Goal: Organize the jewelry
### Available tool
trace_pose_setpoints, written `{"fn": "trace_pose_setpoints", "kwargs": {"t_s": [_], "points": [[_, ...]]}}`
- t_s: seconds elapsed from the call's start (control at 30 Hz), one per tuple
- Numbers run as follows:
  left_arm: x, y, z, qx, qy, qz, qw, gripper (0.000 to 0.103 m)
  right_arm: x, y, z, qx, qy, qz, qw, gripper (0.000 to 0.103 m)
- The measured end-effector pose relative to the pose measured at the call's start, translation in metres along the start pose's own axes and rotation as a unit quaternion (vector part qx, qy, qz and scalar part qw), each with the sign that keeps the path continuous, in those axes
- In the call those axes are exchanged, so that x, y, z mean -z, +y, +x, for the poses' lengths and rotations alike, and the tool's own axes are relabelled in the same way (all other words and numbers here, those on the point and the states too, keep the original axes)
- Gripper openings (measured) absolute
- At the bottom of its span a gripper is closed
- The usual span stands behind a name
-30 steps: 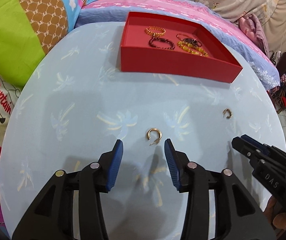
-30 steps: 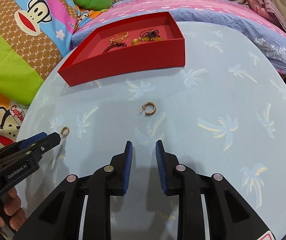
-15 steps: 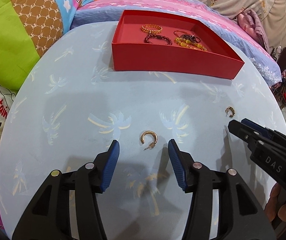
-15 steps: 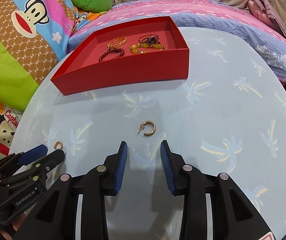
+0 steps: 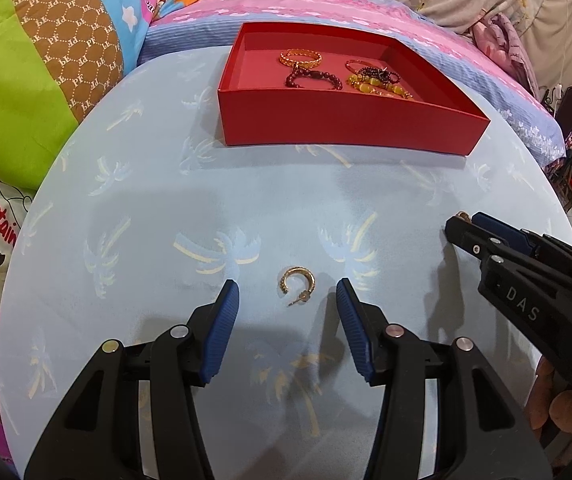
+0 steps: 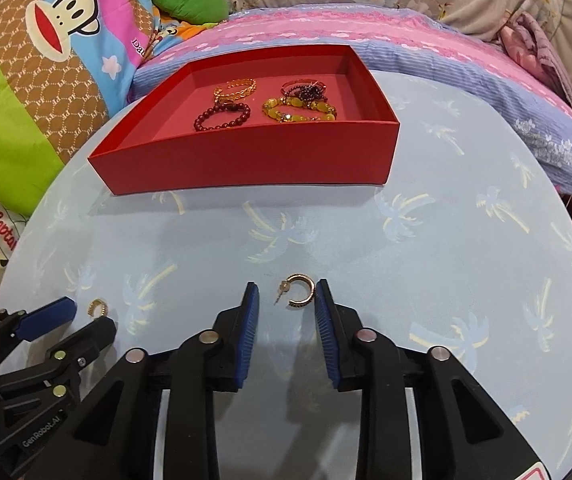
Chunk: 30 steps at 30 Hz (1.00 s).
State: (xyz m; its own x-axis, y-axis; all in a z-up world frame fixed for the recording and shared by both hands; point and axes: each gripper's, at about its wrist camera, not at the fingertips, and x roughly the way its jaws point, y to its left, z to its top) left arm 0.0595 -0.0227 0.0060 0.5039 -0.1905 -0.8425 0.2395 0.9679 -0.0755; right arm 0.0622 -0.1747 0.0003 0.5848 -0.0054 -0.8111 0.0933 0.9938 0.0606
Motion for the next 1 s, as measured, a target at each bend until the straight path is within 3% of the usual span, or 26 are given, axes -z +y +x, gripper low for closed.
{"fn": "trace_pose_setpoints", "kwargs": {"t_s": [0.07,0.43,0.67,0.77,1.0], "points": [[0.0,0.0,0.0,-0.001,-0.001,0.0,1.0,0.048,0.0,-0.002,0.0,0.001,0.0,0.001,1.0,0.019],[-0.001,0.009,-0.001,0.007,-0.006,-0.012,0.9999,0.038,0.007,-0.006,-0.006,-0.015,0.004,0.02,1.0,0.018],[-0.002,0.004,0.0,0.015,-0.007,0.001,0.9999,0.027,0.01,-0.005,-0.009,-0.026,0.008,0.026,0.999,0.018],[-0.004,0.002,0.001,0.017,-0.006,0.005,0.9998,0.018,0.012,-0.004,-0.01,-0.029,0.009,0.026,0.999,0.018],[-0.005,0.001,-0.001,0.023,0.0,0.002,0.9997,0.017,0.015,0.0,-0.015,-0.039,0.012,0.024,0.999,0.018]]}}
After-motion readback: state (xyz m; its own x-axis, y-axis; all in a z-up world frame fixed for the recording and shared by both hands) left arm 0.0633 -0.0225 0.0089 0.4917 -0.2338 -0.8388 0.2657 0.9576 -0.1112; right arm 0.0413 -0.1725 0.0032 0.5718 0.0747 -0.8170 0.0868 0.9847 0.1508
